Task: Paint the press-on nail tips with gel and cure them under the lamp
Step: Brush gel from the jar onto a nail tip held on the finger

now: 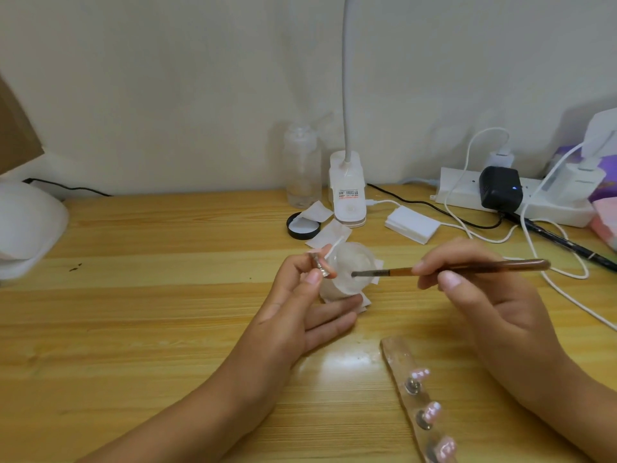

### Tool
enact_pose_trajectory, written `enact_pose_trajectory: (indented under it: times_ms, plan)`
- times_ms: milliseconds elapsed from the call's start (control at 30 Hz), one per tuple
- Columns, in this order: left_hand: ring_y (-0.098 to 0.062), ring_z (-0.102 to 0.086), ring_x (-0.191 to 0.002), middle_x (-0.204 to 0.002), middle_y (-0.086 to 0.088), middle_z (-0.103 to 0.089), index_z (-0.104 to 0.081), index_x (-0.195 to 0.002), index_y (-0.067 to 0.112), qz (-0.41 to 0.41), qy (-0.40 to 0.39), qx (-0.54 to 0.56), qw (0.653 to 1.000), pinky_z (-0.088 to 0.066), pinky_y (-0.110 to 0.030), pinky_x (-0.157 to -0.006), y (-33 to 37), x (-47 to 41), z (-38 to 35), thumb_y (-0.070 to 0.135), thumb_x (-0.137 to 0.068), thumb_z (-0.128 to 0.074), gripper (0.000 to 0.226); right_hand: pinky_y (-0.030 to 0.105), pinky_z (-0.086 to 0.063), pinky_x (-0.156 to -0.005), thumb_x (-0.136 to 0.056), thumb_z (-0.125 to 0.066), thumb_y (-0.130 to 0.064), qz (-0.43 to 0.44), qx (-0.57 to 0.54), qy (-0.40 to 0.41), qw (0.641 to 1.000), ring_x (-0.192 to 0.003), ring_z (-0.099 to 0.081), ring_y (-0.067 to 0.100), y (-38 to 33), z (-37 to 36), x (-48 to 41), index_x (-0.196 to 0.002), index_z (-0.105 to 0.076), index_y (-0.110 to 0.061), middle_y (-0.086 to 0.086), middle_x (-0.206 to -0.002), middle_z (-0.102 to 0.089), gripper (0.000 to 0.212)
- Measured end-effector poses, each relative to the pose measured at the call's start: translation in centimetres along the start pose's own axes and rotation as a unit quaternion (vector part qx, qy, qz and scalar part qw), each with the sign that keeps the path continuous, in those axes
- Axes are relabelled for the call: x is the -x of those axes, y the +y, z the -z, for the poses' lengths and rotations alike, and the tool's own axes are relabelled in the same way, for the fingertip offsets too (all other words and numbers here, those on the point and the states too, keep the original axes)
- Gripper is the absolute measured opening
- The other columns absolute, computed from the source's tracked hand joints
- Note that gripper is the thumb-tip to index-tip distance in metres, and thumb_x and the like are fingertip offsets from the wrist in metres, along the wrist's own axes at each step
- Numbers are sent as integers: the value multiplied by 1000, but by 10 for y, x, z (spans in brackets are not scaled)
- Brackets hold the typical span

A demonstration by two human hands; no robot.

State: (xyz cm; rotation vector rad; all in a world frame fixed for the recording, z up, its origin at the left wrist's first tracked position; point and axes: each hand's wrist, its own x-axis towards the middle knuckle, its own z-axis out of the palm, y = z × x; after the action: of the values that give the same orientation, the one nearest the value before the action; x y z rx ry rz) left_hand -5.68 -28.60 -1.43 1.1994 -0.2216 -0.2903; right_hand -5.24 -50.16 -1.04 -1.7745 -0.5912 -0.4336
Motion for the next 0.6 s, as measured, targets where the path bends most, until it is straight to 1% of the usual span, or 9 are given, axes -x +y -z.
enact_pose_trajectory:
  times_ms: [133,200,233,267,333,400,467,533,600]
  plan:
    - [-31,-65,-112,-117,14,-66,-61,-96,31,15,23,28,999,-54,-40,-94,1,-2,2,38,-93,-46,16,17,-45,-78,-86,-44,-21,-16,-43,56,997,-83,-56,10,2,4,-3,-90,-62,-16,-5,-88,-61,19]
    - [-23,-68,-105,-113,14,-67,-64,-96,32,3,56,18,998,-57,-35,-85,0,-2,1,39,-90,-49,17,17,-45,-76,-84,-44,-23,-32,-65,75,995,-81,-54,9,2,5,-4,-85,-64,-22,-7,-85,-60,20]
    - [-14,-69,-96,-108,15,-66,-65,-94,33,-10,85,-3,996,-58,-29,-76,-1,-2,1,39,-87,-51,17,18,-46,-76,-83,-45,-24,-44,-78,85,992,-80,-54,10,3,6,-5,-83,-66,-27,-7,-83,-60,21]
    - [-6,-65,-82,-106,15,-63,-66,-89,35,-25,117,-33,992,-54,-25,-66,-2,-2,1,40,-84,-53,15,18,-46,-74,-82,-46,-25,-55,-93,95,990,-78,-53,10,3,8,-6,-81,-67,-28,-6,-82,-60,21]
    - [-1,-49,-60,-105,15,-56,-66,-83,38,-42,144,-90,985,-42,-23,-55,-2,1,0,45,-77,-59,12,19,-46,-71,-84,-50,-23,-82,-125,112,982,-75,-52,11,5,11,-8,-79,-69,-28,-3,-79,-58,20]
    - [-1,-41,-53,-99,11,-59,-67,-78,38,-45,113,-122,985,-37,-20,-52,-3,4,-2,50,-70,-63,15,19,-47,-68,-86,-50,-18,-117,-165,128,971,-72,-52,12,7,13,-10,-77,-71,-26,-4,-77,-59,24]
    - [-2,-41,-51,-86,2,-60,-67,-75,35,-38,83,-147,985,-39,-18,-50,-3,8,-4,50,-66,-66,18,19,-48,-66,-85,-49,-16,-153,-212,137,955,-70,-54,9,10,15,-12,-76,-72,-24,-5,-77,-61,26]
    - [-2,-44,-54,-79,9,-63,-66,-74,31,-31,65,-173,982,-42,-16,-53,-3,9,-3,47,-64,-68,19,20,-49,-65,-84,-48,-16,-180,-251,128,942,-67,-55,8,11,16,-14,-77,-73,-23,-5,-76,-61,26]
    - [-4,-47,-56,-79,15,-67,-64,-73,27,-26,54,-172,983,-43,-16,-54,-2,8,-3,41,-63,-70,18,20,-50,-64,-82,-47,-15,-199,-292,114,929,-65,-55,8,11,16,-16,-77,-72,-21,-3,-73,-59,27]
